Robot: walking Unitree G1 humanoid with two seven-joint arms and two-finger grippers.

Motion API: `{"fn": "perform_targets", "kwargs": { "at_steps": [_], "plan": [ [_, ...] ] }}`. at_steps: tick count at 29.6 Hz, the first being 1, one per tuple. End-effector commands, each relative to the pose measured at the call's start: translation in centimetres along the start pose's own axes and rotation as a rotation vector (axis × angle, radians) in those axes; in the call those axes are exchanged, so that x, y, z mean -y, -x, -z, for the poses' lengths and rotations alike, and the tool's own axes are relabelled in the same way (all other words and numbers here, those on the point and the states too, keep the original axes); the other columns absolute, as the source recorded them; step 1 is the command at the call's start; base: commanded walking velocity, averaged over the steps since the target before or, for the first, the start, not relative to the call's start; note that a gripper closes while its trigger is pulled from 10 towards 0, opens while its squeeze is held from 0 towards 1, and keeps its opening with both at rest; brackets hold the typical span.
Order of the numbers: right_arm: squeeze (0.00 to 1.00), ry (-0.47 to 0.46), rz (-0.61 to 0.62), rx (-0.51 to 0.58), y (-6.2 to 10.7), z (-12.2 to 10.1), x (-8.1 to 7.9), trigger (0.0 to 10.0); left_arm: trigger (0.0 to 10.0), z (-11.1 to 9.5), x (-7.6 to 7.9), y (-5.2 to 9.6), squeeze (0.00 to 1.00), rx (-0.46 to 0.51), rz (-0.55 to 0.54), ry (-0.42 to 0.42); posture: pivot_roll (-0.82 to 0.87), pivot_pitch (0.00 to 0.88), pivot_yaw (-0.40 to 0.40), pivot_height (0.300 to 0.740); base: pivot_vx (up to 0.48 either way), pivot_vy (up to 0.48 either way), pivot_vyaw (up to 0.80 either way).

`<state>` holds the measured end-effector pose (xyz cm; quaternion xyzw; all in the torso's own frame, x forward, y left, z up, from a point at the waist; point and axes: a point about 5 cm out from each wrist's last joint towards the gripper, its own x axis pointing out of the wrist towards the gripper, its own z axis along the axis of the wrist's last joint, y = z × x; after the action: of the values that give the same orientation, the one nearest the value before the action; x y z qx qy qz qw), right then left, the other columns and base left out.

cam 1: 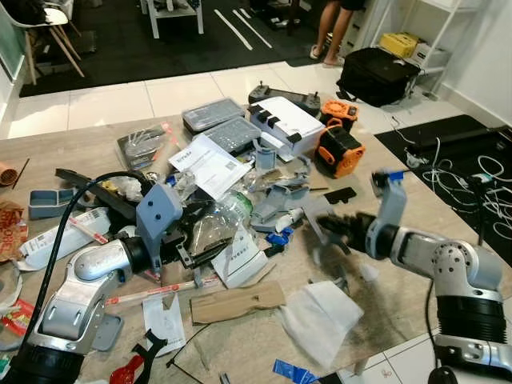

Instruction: Picking trash to rubbish bin

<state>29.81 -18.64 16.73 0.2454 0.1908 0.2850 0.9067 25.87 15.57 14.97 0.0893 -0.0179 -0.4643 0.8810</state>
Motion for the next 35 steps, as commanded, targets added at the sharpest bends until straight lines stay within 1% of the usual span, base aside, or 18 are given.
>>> {"fn": "perform_targets", "kwargs": {
  "at_steps": [1,2,3,4,5,7,9,11,12,13,14,16,18,20,23,27,35],
  "plan": [
    [0.00,0.025,-0.109,0.068,0.2,-0.9,-1.5,0.0,10.0,-1.0,-0.2,-0.2,0.00,0.064,-0.020,-0.001,-0.06,0.000,-0.030,0.740,0.000,0.000,0.00],
    [0.00,0.042,-0.157,0.087,0.3,-1.0,-2.2,10.0,10.0,-1.4,-0.4,-0.4,0.00,0.101,-0.048,0.016,-0.06,0.000,-0.030,0.740,0.000,0.000,0.00],
    [0.00,0.054,-0.213,0.107,0.3,-0.8,-3.0,10.0,10.0,-1.9,-0.8,-0.6,0.00,0.158,-0.092,0.052,-0.06,0.000,-0.030,0.740,0.000,0.000,0.00],
    [0.00,0.049,-0.237,0.114,0.2,-0.6,-3.3,10.0,10.0,-2.2,-1.1,-0.6,0.00,0.189,-0.115,0.077,-0.06,0.000,-0.030,0.740,0.000,0.000,0.00],
    [0.00,0.049,-0.237,0.114,0.2,-0.6,-3.3,10.0,10.0,-2.2,-1.1,-0.6,0.00,0.189,-0.115,0.077,-0.06,0.000,-0.030,0.740,0.000,0.000,0.00],
    [0.00,0.037,-0.261,0.113,-0.1,-0.1,-3.7,10.0,10.0,-2.5,-1.3,-0.8,0.00,0.239,-0.143,0.125,-0.06,0.000,-0.031,0.740,0.000,0.000,0.00],
    [0.00,0.052,-0.277,0.111,-0.6,0.7,-4.0,10.0,10.0,-2.5,-1.6,-1.1,0.00,0.286,-0.199,0.184,-0.06,0.000,-0.031,0.740,0.000,0.000,0.00],
    [0.00,0.060,-0.283,0.114,-1.0,1.3,-4.1,10.0,10.0,-2.2,-1.9,-1.2,0.00,0.310,-0.253,0.238,-0.06,0.000,-0.031,0.740,0.000,0.000,0.00],
    [0.00,0.060,-0.283,0.114,-1.0,1.3,-4.1,10.0,10.0,-2.2,-1.9,-1.2,0.00,0.310,-0.253,0.238,-0.06,0.000,-0.031,0.740,0.000,0.000,0.00],
    [0.00,0.064,-0.281,0.125,-1.1,1.3,-4.1,10.0,10.0,-2.1,-2.1,-1.2,0.00,0.326,-0.279,0.266,-0.06,0.000,-0.033,0.740,0.000,0.000,0.00],
    [0.00,0.064,-0.281,0.125,-1.1,1.3,-4.1,10.0,10.0,-2.1,-2.1,-1.2,0.00,0.326,-0.279,0.266,-0.06,0.000,-0.033,0.740,0.000,0.000,0.00],
    [0.00,0.069,-0.257,0.150,-1.1,1.2,-3.8,10.0,10.0,-1.8,-2.5,-0.8,0.00,0.343,-0.324,0.299,-0.06,0.000,-0.032,0.740,0.000,0.000,0.00],
    [0.00,0.069,-0.241,0.161,-1.1,1.1,-3.6,10.0,10.0,-1.6,-2.6,-0.7,0.00,0.345,-0.340,0.307,-0.06,0.000,-0.032,0.740,0.000,0.000,0.00],
    [0.00,0.063,-0.182,0.192,-1.2,0.6,-2.7,10.0,10.0,-1.2,-3.1,-0.2,0.00,0.321,-0.380,0.300,-0.06,0.000,-0.031,0.740,-0.294,0.000,0.00],
    [0.00,0.064,-0.128,0.225,-1.2,0.2,-2.1,10.0,10.0,-1.0,-3.7,0.1,0.00,0.301,-0.419,0.284,-0.06,0.000,-0.031,0.740,-0.401,0.000,0.00],
    [0.00,0.072,-0.122,0.228,-1.2,0.2,-2.0,10.0,10.0,-1.0,-3.7,0.0,0.00,0.301,-0.421,0.283,-0.06,0.000,-0.031,0.740,-0.428,0.000,0.00],
    [0.00,0.099,-0.112,0.226,-1.4,0.4,-1.9,10.0,10.0,-0.8,-3.1,-0.7,0.00,0.293,-0.401,0.284,-0.06,0.000,-0.033,0.740,-0.429,0.000,0.00]
  ]
}}
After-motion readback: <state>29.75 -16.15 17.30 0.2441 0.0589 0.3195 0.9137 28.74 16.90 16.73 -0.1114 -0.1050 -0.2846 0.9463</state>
